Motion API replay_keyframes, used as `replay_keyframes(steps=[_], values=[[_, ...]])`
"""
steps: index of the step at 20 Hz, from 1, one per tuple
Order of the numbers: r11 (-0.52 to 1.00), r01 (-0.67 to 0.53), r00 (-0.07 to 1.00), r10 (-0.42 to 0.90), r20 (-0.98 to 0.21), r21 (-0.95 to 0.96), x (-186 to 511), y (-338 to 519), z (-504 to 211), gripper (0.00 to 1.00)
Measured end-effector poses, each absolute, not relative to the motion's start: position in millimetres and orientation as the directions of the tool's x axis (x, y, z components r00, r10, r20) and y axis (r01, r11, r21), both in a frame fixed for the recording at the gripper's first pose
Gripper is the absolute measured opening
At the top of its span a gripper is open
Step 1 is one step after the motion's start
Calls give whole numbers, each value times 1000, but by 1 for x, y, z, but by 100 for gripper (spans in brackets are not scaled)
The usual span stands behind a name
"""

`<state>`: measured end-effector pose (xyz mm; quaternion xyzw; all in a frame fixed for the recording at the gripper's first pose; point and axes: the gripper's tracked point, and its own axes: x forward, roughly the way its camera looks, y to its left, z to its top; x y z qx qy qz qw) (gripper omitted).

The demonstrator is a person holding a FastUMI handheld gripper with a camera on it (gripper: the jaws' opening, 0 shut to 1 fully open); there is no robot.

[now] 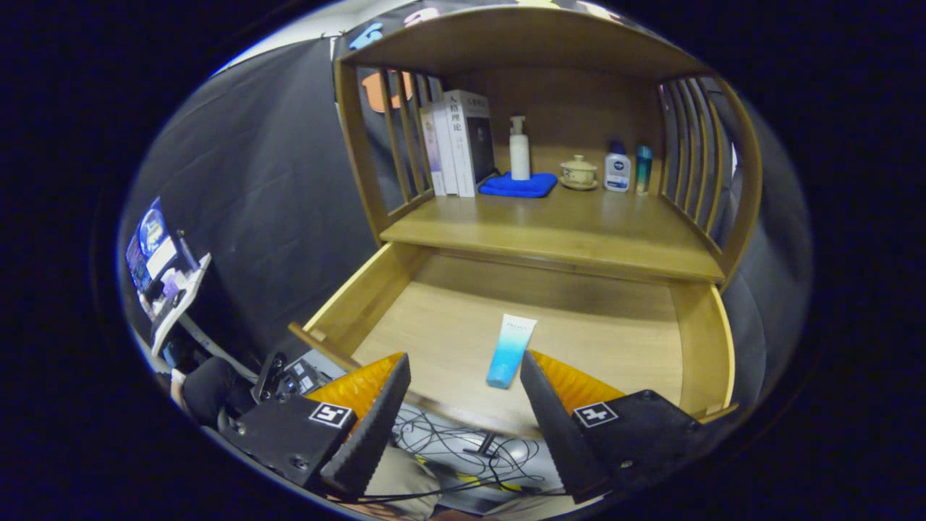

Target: Pull open the drawer, take out the items inside it, and place them on the countertop above the cabinet.

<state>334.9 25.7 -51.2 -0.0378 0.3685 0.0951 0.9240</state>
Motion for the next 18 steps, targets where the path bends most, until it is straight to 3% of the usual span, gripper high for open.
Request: replay_keyframes(steps=[8,18], values=[[997,-42,463,81,-883,69,380,18,-103,96],[999,37,295,-42,-955,-32,398,13,-151,93]])
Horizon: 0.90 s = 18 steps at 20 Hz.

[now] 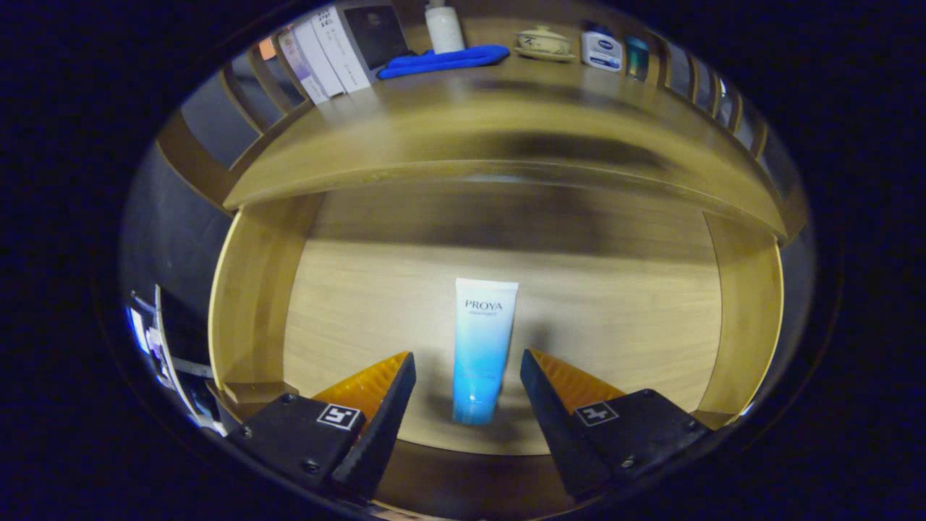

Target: Pull open the drawer, take out the items inside it, and place them on the countertop above the cabinet.

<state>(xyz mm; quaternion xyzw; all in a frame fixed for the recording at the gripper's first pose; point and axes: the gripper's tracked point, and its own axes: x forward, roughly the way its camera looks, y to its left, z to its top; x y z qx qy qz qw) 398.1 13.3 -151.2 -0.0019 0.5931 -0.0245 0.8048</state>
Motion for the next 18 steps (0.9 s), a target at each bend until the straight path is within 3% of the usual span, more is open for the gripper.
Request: replay_keyframes(steps=[5,8,10,12,13,18], values=[[993,25,246,-118,-962,-116,398,3,-165,89],[996,27,200,-94,-975,-90,395,7,-175,84],[994,26,203,-105,-974,-102,397,7,-177,72],[992,22,197,-122,-973,-120,395,6,-175,67],[991,15,206,-131,-970,-131,396,5,-176,57],[989,-14,227,-142,-963,-149,399,8,-170,46]])
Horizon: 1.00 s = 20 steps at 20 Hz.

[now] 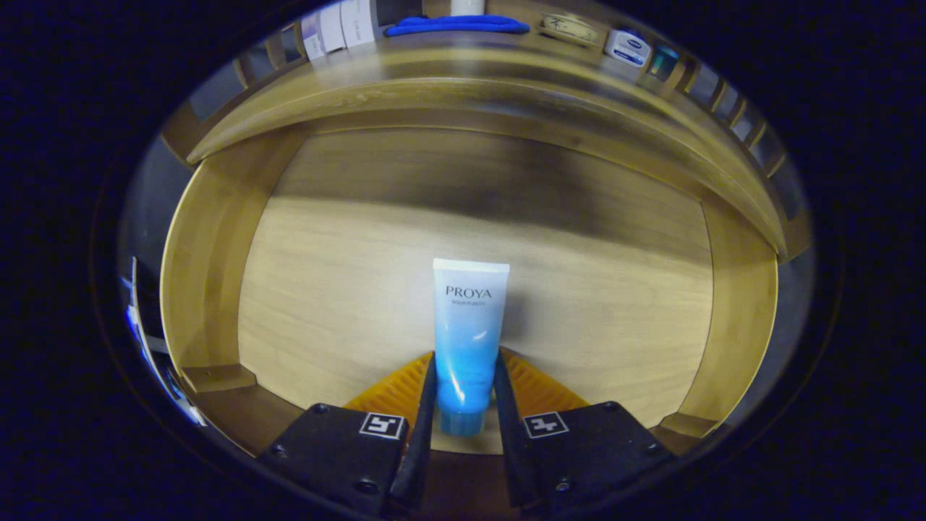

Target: Pull open the drawer, take out the items inside it, and place them on the countertop above the cabinet.

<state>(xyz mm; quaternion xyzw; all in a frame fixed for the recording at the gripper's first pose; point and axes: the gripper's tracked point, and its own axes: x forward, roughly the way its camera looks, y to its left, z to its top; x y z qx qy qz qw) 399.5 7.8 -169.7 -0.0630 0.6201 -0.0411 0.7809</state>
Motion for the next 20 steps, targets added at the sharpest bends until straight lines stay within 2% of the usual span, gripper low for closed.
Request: replay_keyframes(steps=[5,13,20], values=[[988,-17,281,-140,-949,-151,409,12,-145,44],[992,-1,428,-113,-897,-125,413,5,-56,44],[990,17,514,-128,-848,-139,448,4,2,44]])
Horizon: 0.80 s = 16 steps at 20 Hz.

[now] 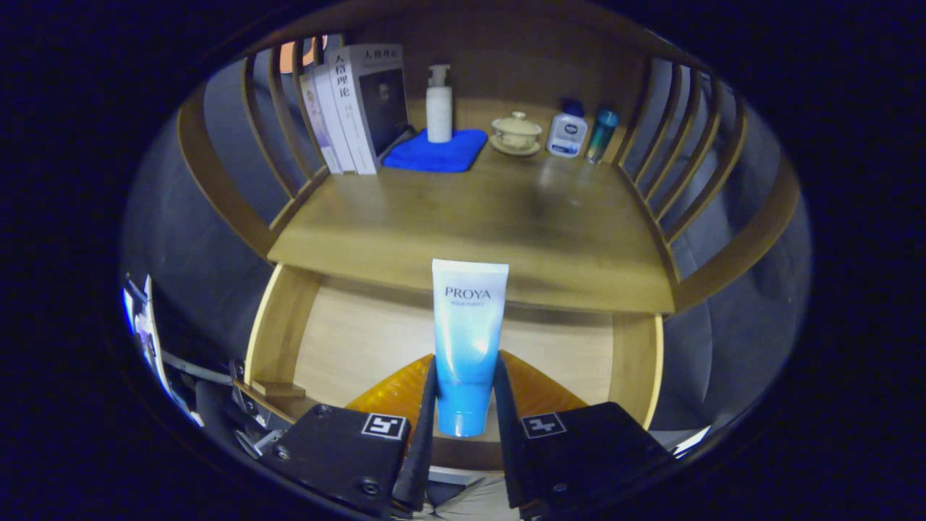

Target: Pull open the drawer, take out the items inside it, and place them on the countertop above the cabinet.

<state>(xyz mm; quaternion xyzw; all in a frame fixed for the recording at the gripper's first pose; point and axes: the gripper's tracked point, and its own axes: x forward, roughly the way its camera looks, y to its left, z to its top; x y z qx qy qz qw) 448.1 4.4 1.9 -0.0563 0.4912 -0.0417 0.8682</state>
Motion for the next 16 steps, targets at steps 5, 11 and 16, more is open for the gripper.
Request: replay_keyframes(steps=[5,11,16], values=[[988,68,574,-154,-805,-141,487,3,27,44],[980,119,587,-200,-784,-161,533,4,21,45],[976,138,590,-216,-778,-167,561,4,11,44]])
